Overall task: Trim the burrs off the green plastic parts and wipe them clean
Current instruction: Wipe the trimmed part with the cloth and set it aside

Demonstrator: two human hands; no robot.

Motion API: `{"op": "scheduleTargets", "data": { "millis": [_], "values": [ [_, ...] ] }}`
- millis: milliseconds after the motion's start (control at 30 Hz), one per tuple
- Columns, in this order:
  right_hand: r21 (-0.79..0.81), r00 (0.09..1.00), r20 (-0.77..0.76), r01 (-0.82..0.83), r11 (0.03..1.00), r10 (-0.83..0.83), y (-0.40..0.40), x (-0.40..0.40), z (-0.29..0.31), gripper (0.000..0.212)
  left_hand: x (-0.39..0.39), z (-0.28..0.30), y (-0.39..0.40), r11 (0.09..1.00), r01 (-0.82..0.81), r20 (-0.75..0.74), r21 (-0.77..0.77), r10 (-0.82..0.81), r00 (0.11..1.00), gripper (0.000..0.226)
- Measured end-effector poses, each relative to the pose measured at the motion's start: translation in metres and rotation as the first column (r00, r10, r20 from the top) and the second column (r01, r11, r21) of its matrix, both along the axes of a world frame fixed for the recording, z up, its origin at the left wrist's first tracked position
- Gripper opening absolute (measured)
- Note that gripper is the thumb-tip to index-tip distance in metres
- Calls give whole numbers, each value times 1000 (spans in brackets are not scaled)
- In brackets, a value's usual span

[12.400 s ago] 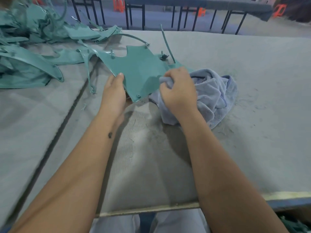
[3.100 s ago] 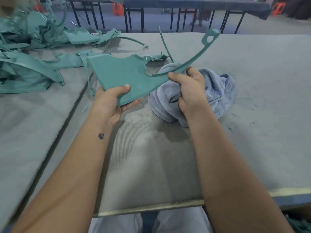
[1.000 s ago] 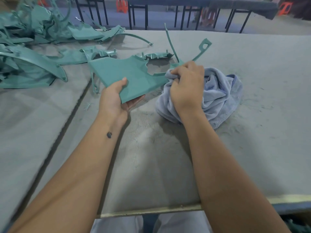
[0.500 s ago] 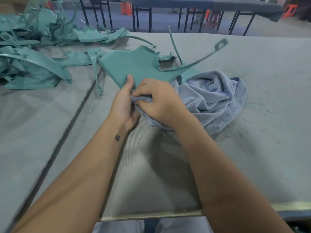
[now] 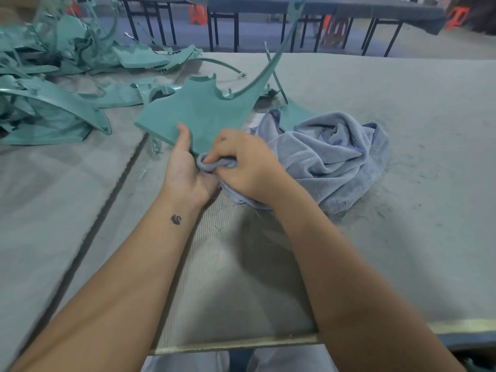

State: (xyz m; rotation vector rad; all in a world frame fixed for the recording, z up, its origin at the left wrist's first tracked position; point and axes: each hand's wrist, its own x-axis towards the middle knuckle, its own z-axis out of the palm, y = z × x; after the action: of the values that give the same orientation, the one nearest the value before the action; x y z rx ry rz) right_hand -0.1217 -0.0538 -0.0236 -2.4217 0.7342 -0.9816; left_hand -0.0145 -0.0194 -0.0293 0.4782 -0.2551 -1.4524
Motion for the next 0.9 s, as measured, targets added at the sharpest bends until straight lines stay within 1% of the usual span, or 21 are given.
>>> {"op": "scheduleTargets", "data": {
  "millis": [33, 100, 133, 200, 267, 333, 367, 400, 467, 500, 533, 567, 633, 667, 733, 767, 800, 833, 900],
  "values": [
    [60, 999, 35, -6, 998, 4, -1, -1, 0, 14, 0, 0, 0, 1000, 0, 0, -8, 0, 1000, 67],
    [179, 987, 141, 56, 982, -82, -5, -6, 1, 14, 0, -1, -2, 998, -42, -1, -40, 42, 999, 56],
    [237, 965, 202, 115, 965, -164, -9, -9, 3, 14, -1, -1, -3, 997, -60, 10, -49, 60, 998, 51],
    [322, 883, 292, 270, 907, -367, -18, -16, 6, 18, -3, -1, -5, 997, -65, 87, -30, 67, 994, 39],
    [333, 807, 281, 425, 842, -519, -25, -21, 5, 23, -6, -3, -7, 997, -72, 202, 19, 67, 977, 26],
    [314, 772, 248, 508, 802, -586, -28, -22, 4, 25, -9, -5, -7, 988, -142, 292, 56, 120, 949, 22],
    [299, 750, 278, 527, 796, -601, -27, -22, 6, 23, -9, -6, -8, 976, -207, 332, 63, 175, 927, 24],
    [293, 716, 352, 527, 798, -602, -24, -22, 10, 21, -9, -8, -10, 957, -286, 386, 56, 243, 890, 27],
    [297, 613, 548, 493, 818, -569, -19, -24, 21, 21, -9, -12, -12, 910, -414, 534, -9, 355, 767, 30],
    [278, 571, 616, 487, 828, -543, -17, -26, 25, 24, -9, -13, -12, 900, -433, 596, -49, 374, 711, 32],
    [258, 561, 640, 487, 834, -525, -15, -27, 27, 25, -10, -14, -12, 901, -426, 641, -80, 373, 670, 33],
    [239, 582, 627, 489, 839, -518, -15, -28, 27, 22, -12, -13, -11, 911, -396, 679, -111, 361, 639, 33],
    [191, 679, 560, 451, 872, -474, -11, -23, 23, 17, -17, -11, -9, 932, -305, 742, -193, 342, 576, 34],
    [155, 734, 532, 406, 901, -422, -9, -18, 20, 18, -19, -11, -8, 935, -265, 759, -236, 348, 550, 33],
    [-1, 841, 475, 295, 955, -259, -3, -8, 13, 16, -22, -11, -7, 938, -221, 772, -265, 344, 534, 28],
    [-93, 885, 428, 246, 965, -185, 0, -2, 9, 13, -22, -13, -6, 943, -203, 777, -265, 333, 535, 24],
    [-147, 910, 388, 217, 965, -145, 0, 2, 7, 10, -21, -15, -6, 947, -189, 779, -261, 322, 538, 22],
    [-155, 918, 368, 218, 964, -148, -1, 3, 7, 8, -20, -16, -6, 951, -181, 779, -252, 310, 545, 24],
    [-100, 893, 371, 312, 945, -255, -7, 0, 8, 7, -19, -19, -7, 960, -147, 767, -237, 278, 578, 29]
  ]
}}
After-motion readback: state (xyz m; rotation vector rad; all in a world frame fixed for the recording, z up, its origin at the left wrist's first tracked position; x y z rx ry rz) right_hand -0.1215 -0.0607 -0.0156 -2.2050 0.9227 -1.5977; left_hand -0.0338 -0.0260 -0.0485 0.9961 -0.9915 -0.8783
